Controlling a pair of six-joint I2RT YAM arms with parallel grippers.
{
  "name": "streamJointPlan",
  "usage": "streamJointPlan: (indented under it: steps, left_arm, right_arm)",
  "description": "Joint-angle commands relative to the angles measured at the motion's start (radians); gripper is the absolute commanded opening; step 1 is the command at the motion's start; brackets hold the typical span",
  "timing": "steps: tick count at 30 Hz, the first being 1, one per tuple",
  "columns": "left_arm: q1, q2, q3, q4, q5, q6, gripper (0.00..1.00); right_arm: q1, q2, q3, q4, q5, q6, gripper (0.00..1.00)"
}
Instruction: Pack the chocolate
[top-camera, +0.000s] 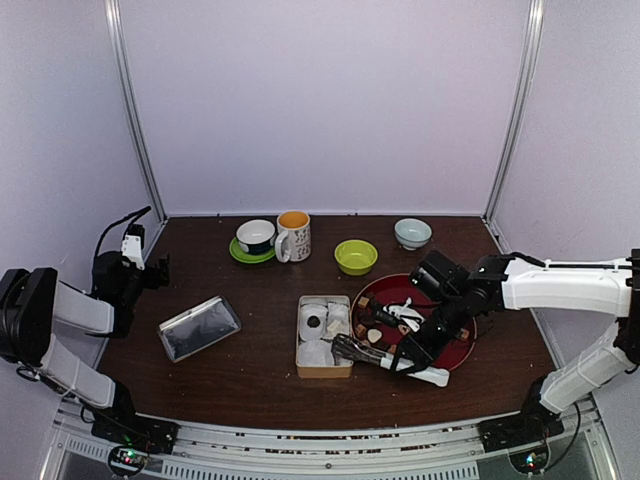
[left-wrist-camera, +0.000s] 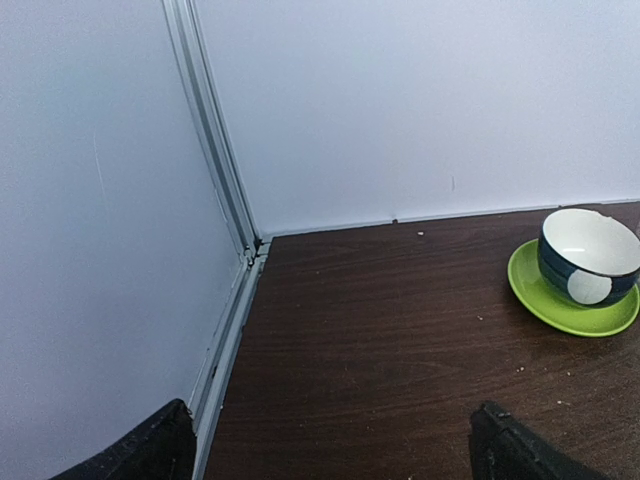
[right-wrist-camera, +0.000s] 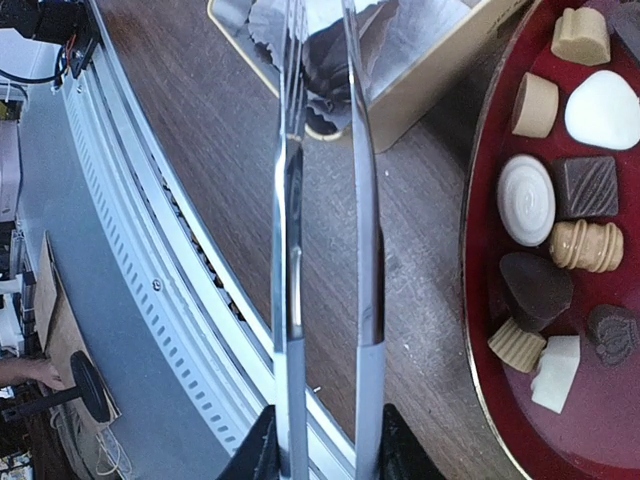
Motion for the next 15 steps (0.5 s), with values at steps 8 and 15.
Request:
streamJointPlan:
  steps: [8, 15]
  left_arm:
    - [0.008, 0.006, -0.006, 0.055, 0.01, 0.011, 0.98]
    - [0.008, 0.006, -0.006, 0.055, 0.01, 0.01, 0.98]
  right_arm:
    - [0.039, -0.004, 0.024, -0.035, 0.048, 0.0, 0.24]
    - [0.041, -0.009, 0.016, -0.031, 0.062, 0.004, 0.3]
